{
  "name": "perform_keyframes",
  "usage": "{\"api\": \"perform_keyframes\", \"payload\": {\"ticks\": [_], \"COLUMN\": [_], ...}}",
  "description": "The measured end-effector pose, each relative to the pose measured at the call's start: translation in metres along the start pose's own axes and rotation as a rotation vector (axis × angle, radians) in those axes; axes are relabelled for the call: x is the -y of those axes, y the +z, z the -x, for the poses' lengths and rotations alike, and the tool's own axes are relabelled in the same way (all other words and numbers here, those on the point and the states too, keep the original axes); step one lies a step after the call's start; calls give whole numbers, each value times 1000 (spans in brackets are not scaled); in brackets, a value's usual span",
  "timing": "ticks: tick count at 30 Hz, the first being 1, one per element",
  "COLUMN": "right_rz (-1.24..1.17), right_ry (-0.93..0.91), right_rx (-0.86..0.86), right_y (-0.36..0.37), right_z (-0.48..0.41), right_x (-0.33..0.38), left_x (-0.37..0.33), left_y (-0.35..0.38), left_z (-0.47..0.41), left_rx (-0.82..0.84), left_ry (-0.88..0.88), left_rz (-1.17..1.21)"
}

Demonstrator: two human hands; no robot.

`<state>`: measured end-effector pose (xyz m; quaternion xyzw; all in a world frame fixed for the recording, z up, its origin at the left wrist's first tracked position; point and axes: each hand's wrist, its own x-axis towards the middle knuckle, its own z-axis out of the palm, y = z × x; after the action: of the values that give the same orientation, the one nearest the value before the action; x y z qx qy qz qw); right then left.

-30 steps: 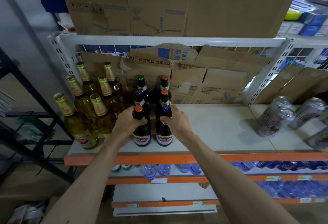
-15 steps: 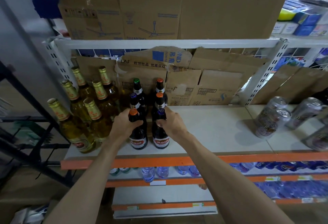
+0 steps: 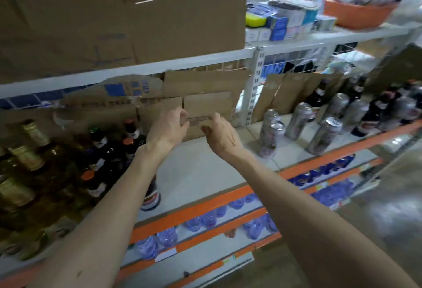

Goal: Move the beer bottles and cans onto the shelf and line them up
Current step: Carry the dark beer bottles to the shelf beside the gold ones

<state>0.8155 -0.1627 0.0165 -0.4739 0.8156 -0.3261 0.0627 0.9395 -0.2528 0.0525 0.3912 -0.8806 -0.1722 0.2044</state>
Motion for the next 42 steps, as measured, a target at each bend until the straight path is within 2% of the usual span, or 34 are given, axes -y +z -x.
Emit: {"api": "perform_keyframes", "payload": {"ticks": [6, 12, 17, 25, 31, 35, 37, 42], "right_rz": [83, 171, 147, 113, 85, 32, -14, -106], "right_ry": [268, 467, 555, 573, 559, 595, 626, 614], "right_rx": [-226, -348, -405, -392, -362, -341, -299, -289], "right_y": [-131, -248, -308, -332, -342, -351, -352, -343], "right_z": [8, 47, 66, 33, -45, -106, -131, -162], "right_x": [-137, -273, -346, -423, -483, -528, -550, -588], "left_x": [-139, -287, -363, -404, -415, -424, -425, -421], "left_y": [93, 172, 217, 265, 321, 358, 372, 408], "left_z": [-38, -52, -64, -126, -211, -278, -302, -340], "left_rx": [210, 283, 304, 314, 281, 212, 257, 374], "left_ry": [177, 330, 353, 265, 166, -31, -98, -98], "left_rz": [14, 93, 99, 78, 109, 195, 206, 281]}}
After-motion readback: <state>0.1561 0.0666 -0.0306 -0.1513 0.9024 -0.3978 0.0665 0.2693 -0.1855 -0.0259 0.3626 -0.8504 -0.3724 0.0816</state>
